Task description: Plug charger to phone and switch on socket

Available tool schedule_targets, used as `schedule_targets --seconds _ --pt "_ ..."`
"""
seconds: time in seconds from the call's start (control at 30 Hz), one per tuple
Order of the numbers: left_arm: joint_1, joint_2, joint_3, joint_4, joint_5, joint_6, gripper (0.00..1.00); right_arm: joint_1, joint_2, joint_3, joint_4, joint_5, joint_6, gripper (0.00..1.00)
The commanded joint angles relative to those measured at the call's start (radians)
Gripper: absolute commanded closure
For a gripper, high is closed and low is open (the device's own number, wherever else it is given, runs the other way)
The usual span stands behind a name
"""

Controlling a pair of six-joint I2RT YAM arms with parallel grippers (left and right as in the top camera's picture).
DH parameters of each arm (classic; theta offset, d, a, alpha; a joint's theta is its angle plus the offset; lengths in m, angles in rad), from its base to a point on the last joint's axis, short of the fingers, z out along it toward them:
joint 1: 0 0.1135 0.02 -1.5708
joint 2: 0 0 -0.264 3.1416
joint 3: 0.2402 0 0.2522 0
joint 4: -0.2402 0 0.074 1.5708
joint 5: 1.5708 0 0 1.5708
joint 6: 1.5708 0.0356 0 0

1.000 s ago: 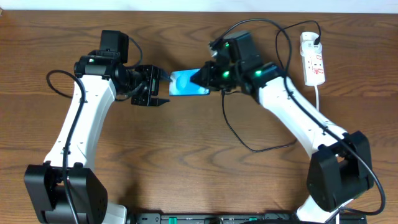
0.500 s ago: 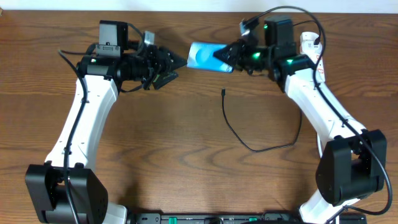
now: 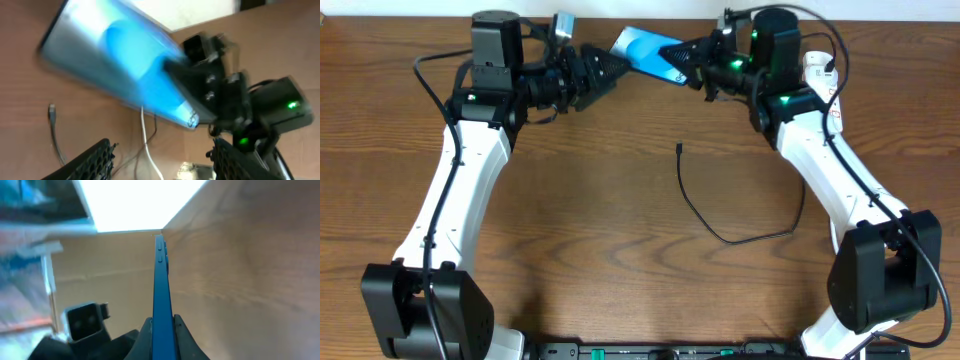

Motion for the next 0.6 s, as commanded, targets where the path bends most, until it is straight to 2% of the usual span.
schedule_targets --seconds 0.0,0.2,0.3,0.57 --pt "-0.003 -0.020 0.020 0.060 -0.017 -0.049 0.36 0.029 -0.032 0.019 0.020 0.026 0.217 0.99" --pt "-0.009 -0.020 0.016 0.075 -0.047 -0.052 0.36 0.034 -0.033 0.019 0.159 0.035 0.251 0.99" --pt "-0.009 -0.020 0.010 0.075 -0.047 -0.071 0.35 0.017 -0.033 0.019 0.177 0.033 0.257 0.99" --pt "-0.009 -0.020 0.003 0.099 -0.116 -0.310 0.35 0.023 -0.033 0.019 0.203 -0.002 0.286 0.99"
